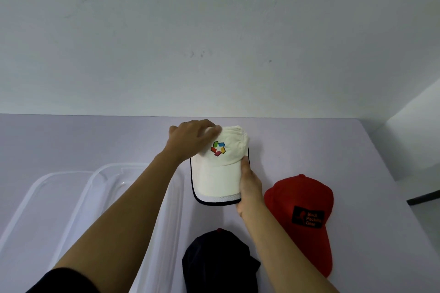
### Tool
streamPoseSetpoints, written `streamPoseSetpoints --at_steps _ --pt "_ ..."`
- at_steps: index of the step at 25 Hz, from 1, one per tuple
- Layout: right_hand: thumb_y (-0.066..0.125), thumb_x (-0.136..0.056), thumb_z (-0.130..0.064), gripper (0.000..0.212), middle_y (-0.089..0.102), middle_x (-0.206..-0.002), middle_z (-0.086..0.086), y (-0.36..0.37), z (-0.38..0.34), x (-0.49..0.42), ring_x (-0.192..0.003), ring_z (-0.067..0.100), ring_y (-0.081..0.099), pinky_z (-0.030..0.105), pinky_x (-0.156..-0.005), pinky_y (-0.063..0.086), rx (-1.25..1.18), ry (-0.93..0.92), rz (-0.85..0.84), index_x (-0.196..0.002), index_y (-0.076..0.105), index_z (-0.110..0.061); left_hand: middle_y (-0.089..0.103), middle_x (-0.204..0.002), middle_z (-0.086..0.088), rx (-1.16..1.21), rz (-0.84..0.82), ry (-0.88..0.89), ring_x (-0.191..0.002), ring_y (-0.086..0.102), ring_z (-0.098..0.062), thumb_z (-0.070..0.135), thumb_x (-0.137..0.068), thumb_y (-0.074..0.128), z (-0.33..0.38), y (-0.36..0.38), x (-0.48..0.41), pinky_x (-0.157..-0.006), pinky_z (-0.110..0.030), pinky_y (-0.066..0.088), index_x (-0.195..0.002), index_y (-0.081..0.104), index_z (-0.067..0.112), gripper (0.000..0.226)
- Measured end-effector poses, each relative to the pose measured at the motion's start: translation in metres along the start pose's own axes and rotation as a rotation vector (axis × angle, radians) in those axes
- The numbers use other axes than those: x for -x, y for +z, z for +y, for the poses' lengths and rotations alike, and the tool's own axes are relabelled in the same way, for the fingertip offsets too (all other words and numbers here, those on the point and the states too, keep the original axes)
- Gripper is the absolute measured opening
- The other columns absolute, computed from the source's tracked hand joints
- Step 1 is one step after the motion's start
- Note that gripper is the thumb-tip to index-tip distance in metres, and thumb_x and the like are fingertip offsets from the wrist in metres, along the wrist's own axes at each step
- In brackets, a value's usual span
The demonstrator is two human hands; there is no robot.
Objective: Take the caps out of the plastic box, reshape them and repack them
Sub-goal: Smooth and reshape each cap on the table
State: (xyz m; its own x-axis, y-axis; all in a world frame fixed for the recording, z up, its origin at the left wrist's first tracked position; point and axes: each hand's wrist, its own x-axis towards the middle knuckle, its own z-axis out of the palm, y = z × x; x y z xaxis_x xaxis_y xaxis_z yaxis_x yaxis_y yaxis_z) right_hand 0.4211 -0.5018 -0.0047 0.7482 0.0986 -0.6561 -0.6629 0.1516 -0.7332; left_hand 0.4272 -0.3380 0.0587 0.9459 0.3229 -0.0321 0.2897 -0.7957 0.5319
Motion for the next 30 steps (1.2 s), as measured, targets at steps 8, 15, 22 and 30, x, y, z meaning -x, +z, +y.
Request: streamPoseSetpoints --at_steps 8,15,22,30 --pt "0.055 -0.085 -0.051 0.034 0.07 -0.092 0.003 0.0 0.0 0.007 -0.085 0.021 0.067 0.037 -0.077 0.057 0.07 -0.078 0.022 -0.086 0.061 -0.018 0.057 -0.085 -0.002 -0.072 -0.119 0.276 -0.085 0.055 -0.022 0.028 -0.096 0.045 0.04 -0.002 -0.013 -0.068 -0.027 0.038 -0.097 0.063 0.012 0.024" --pt "0.056 -0.08 -0.06 0.051 0.07 -0.098 0.008 0.001 -0.002 0.001 -0.088 0.029 0.067 0.046 -0.081 0.056 0.001 0.078 0.033 -0.1 0.062 -0.014 0.055 -0.12 -0.002 -0.049 0.15 0.106 -0.114 0.049 -0.022 0.047 -0.095 0.033 0.034 -0.002 -0.005 -0.094 -0.046 0.038 -0.136 0.032 0.042 0.041" --pt "0.054 -0.087 -0.049 0.048 0.068 -0.107 0.012 0.0 -0.019 -0.006 -0.09 0.032 0.067 0.048 -0.076 0.057 -0.296 0.093 0.018 -0.114 0.056 -0.009 0.014 -0.155 -0.001 0.299 -0.015 0.186 -0.142 0.022 -0.019 0.004 -0.059 0.054 -0.03 0.036 0.072 -0.112 -0.044 0.031 -0.147 0.015 0.027 0.099" --pt "0.047 -0.094 -0.04 0.037 0.065 -0.112 0.018 0.014 -0.019 0.001 -0.097 0.034 0.065 0.046 -0.075 0.057 -0.208 0.177 -0.173 -0.119 0.053 -0.014 0.047 -0.139 -0.023 -0.075 0.362 0.427 -0.127 0.047 -0.043 0.006 -0.072 0.077 -0.035 0.076 0.08 -0.091 -0.051 0.052 -0.137 0.036 0.01 0.078"
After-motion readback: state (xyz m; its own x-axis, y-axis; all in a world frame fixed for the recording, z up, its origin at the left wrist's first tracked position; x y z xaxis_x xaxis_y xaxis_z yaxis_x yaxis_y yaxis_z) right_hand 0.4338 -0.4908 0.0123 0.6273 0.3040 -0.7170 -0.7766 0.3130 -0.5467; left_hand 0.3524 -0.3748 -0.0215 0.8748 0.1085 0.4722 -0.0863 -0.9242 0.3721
